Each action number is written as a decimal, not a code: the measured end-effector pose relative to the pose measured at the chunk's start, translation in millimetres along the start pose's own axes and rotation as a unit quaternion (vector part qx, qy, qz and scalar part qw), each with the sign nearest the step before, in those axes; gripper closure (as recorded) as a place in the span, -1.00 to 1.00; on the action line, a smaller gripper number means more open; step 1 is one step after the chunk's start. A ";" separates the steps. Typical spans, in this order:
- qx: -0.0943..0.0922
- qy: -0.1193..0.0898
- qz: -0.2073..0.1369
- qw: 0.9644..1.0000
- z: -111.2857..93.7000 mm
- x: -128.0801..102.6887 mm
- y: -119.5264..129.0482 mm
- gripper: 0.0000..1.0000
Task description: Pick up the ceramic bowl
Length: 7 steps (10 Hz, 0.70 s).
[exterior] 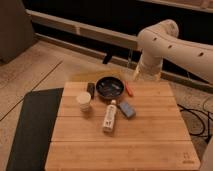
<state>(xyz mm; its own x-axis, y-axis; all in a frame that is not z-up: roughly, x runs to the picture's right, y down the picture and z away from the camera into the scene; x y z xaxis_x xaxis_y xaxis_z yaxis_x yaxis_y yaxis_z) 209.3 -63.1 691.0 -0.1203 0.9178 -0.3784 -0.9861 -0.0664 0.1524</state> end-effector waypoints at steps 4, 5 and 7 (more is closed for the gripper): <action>-0.075 -0.102 -0.093 0.988 27.3 -53.0 48.3 -0.30; -0.085 -0.103 -0.107 0.985 39.2 -54.3 55.7 -0.30; -0.092 -0.073 -0.140 0.983 85.6 -50.2 68.5 -0.30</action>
<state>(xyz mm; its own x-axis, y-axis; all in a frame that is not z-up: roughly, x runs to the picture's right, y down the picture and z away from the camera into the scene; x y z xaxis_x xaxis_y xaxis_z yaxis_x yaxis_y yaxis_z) 157.6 -80.2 798.7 0.1637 0.9556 -0.2452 -0.9838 0.1396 -0.1129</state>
